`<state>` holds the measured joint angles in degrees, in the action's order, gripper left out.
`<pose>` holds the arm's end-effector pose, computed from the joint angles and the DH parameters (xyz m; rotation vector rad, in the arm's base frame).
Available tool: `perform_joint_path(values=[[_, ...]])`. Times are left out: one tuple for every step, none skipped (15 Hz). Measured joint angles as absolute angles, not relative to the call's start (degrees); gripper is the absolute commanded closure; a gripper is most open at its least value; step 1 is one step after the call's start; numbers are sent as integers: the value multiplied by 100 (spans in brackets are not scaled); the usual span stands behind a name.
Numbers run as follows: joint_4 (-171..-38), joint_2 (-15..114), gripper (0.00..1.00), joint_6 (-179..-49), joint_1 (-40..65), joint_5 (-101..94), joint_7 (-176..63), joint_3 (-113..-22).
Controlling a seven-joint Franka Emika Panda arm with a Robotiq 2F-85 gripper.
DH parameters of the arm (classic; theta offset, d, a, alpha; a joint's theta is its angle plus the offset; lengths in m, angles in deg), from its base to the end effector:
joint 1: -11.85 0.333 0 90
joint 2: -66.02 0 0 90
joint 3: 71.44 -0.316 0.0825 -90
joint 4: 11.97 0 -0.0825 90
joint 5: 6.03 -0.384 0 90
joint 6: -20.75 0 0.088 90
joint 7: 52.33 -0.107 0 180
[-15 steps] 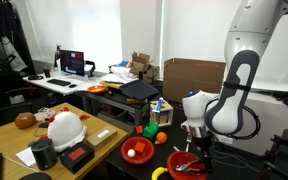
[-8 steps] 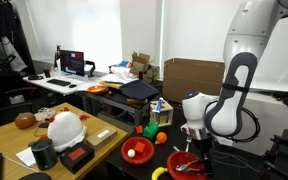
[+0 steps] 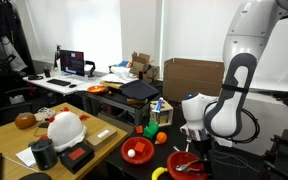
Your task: Remove the pliers from the red bowl
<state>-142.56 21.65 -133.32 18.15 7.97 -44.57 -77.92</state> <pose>0.4255 0.1173 -0.0024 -2.9629 -0.8835 0.5453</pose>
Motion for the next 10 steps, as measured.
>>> perform_joint_path(values=[[-14253, 2164, 34, -13332, 1815, 798, -4453, -7793], [-14249, 2163, 42, -13332, 1815, 798, -4451, -7793], [-14245, 2162, 51, -13331, 1815, 797, -4450, -7793], [-14241, 2162, 57, -13329, 1815, 798, -4450, -7793], [-14239, 2161, 66, -13327, 1813, 798, -4449, -7793], [-14238, 2161, 73, -13326, 1811, 798, -4449, -7793], [-14237, 2161, 79, -13324, 1808, 798, -4449, -7793], [-14236, 2162, 81, -13320, 1806, 797, -4449, -7792], [-14236, 2161, 81, -13316, 1805, 797, -4449, -7792], [-14235, 2161, 81, -13315, 1805, 797, -4449, -7792]])
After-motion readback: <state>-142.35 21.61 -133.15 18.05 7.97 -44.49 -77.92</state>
